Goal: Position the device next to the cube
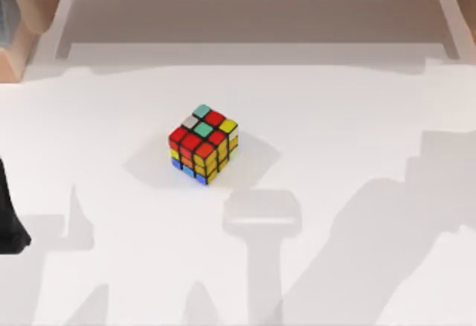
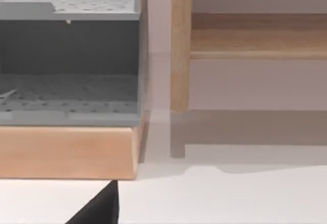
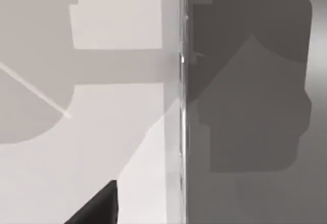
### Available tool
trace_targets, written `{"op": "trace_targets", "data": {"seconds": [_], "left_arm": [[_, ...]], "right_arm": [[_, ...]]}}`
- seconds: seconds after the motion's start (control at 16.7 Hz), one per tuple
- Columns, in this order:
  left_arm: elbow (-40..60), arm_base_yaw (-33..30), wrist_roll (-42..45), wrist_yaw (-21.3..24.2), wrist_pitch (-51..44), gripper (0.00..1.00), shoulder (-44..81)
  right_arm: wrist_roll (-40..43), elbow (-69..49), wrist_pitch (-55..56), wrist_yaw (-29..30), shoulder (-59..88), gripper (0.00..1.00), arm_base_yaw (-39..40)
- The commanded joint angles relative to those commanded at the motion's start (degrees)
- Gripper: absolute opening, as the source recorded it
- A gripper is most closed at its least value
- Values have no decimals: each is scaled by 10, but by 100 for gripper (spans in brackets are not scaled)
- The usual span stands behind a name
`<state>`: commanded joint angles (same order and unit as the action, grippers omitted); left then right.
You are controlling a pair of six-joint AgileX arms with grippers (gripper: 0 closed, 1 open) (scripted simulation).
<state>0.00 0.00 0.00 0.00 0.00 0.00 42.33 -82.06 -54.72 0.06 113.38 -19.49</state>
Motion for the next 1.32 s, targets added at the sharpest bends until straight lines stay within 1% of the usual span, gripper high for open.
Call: {"op": "trace_targets", "data": {"seconds": [0.24,0.6,0.9,1.14,1.32], "left_arm": [[0,0,0,0,0,100,0],[0,0,0,0,0,100,0],[0,0,0,0,0,100,0],[0,0,0,0,0,100,0],[0,0,0,0,0,100,0]], "right_arm": [[26,-55,-29,1,64,100,-12],[25,-53,-26,1,66,100,-10],[26,-15,43,1,96,100,-11],[26,-12,49,1,100,100,-12],[26,-12,49,1,100,77,-12]]}}
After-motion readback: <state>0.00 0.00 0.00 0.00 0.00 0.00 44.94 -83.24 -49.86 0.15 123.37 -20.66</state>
